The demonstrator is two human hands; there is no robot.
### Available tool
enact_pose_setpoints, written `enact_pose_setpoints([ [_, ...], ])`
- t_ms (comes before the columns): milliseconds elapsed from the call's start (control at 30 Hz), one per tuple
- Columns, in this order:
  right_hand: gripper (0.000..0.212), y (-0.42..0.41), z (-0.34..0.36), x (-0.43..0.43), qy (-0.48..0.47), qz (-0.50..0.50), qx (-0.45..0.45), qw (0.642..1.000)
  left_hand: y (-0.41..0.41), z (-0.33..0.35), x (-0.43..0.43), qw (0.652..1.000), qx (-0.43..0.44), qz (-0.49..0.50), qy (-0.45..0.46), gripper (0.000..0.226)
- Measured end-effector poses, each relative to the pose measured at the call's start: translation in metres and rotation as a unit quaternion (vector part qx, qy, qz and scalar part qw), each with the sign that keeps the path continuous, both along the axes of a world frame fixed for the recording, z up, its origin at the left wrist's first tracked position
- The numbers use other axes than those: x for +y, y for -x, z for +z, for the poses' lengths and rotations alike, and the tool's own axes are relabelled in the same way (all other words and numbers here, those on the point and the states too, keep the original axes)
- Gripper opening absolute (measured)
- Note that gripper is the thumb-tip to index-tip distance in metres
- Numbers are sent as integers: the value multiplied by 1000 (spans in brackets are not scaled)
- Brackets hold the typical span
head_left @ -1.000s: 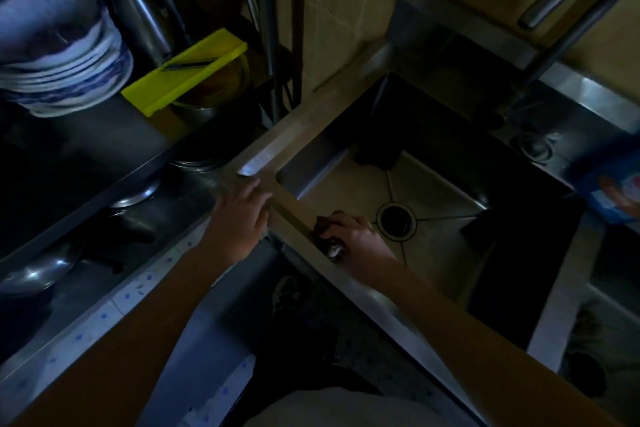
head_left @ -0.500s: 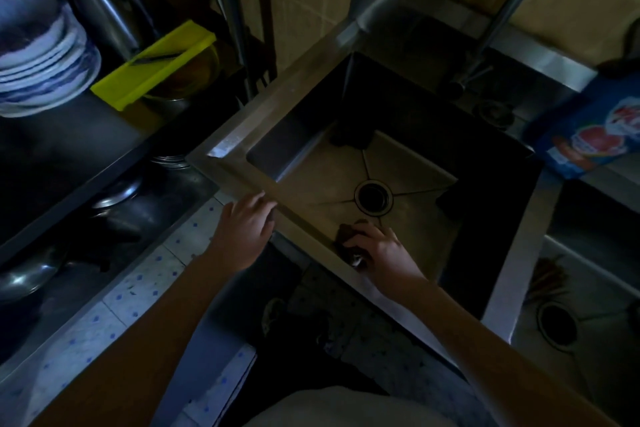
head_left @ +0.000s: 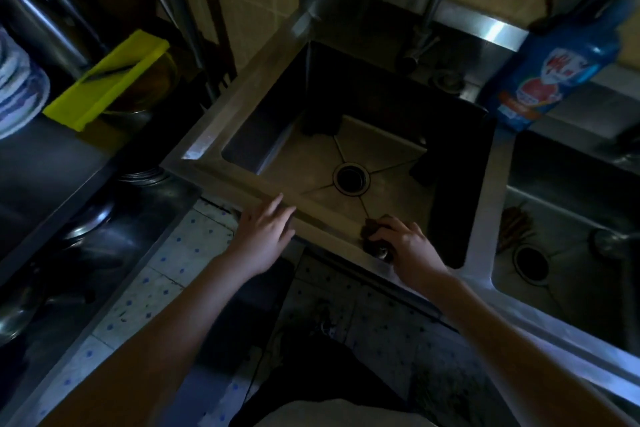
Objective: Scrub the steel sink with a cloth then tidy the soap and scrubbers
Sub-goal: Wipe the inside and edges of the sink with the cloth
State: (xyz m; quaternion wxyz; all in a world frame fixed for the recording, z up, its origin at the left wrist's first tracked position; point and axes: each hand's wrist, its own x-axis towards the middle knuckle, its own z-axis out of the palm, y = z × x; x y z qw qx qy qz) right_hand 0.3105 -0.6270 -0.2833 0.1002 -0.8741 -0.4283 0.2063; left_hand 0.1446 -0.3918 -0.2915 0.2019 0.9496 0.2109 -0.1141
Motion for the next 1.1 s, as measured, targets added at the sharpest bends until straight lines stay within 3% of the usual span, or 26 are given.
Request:
enact_pose_setpoints([
  [333,54,-4,-1,-62,-7,-65,-3,998,-15,6,-40,999,6,-22,22,51],
  [633,52,-22,2,-115,-37,15,-18,999,-60,6,-108,999,-15,-28,27,51],
  [900,30,-53,5,-137,-88,92,-60,990,-88,-6,-150,997,-16,-1,73,55],
  [1100,41,-101,-9,-144,-83,80,-47,992,-100,-12,-162,997,-6,33,70,52],
])
